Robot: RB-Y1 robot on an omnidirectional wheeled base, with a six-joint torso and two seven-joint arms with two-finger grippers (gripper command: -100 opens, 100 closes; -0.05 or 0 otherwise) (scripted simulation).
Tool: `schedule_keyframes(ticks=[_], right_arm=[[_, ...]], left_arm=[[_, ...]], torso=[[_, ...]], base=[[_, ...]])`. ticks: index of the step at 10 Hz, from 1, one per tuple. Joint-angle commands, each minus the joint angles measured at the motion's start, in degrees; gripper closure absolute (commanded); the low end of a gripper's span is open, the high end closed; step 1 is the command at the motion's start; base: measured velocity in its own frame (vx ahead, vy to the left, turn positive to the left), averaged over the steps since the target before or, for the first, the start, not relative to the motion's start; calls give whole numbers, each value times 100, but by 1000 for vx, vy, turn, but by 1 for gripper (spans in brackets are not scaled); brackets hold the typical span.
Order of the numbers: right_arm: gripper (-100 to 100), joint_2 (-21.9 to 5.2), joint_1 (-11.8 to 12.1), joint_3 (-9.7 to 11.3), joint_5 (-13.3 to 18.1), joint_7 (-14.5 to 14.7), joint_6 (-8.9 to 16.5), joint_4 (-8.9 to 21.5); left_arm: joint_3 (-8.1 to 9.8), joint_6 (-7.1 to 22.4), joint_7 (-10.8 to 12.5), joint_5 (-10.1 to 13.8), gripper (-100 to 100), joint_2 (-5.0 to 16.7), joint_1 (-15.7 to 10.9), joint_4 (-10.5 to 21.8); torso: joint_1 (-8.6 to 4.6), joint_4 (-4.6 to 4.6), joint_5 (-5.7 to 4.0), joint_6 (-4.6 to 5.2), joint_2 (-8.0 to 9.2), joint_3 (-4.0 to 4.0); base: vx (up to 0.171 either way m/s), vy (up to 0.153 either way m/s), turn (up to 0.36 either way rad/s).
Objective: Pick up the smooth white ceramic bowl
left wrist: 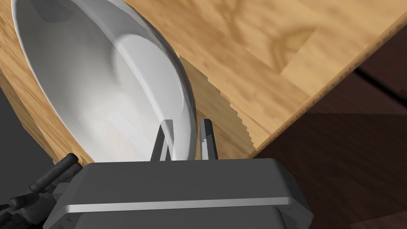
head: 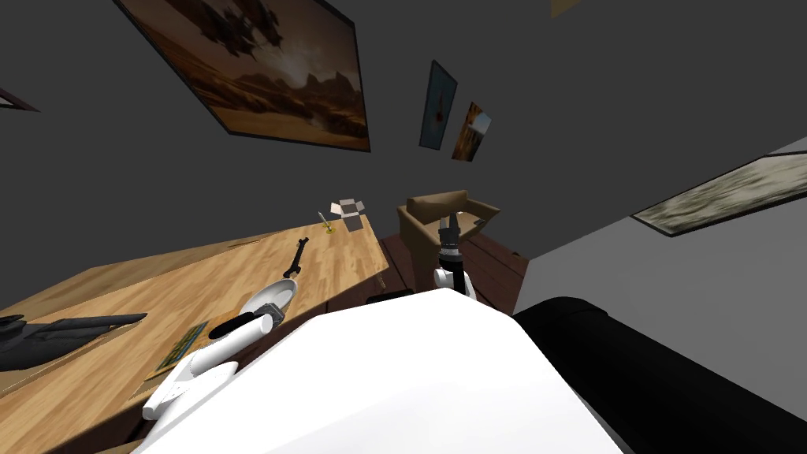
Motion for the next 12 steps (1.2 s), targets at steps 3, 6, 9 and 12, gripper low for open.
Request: schedule_keyframes(ticks=[3,6,9,12], right_arm=[[0,0,0,0,0,0,0,0],[0,0,-1,0,0,0,0,0],[0,0,-1,0,0,0,0,0],[0,0,0,0,0,0,0,0]], left_arm=[[0,0,-3,-1,100,2,-1,-1],[119,219,150,-85,100,-59,163,-346],[229,416,291,-170,100,-107,296,-621],[237,407,299,-162,0,-102,297,-599]], torso=[[-1,1,1,-3,6,4],[-10,7,-4,3,17,12],[-16,10,-10,-3,35,22],[-15,7,-12,-4,22,14]], base=[[0,0,0],[-29,-5,-96],[-55,-9,-97],[-18,-4,-28]])
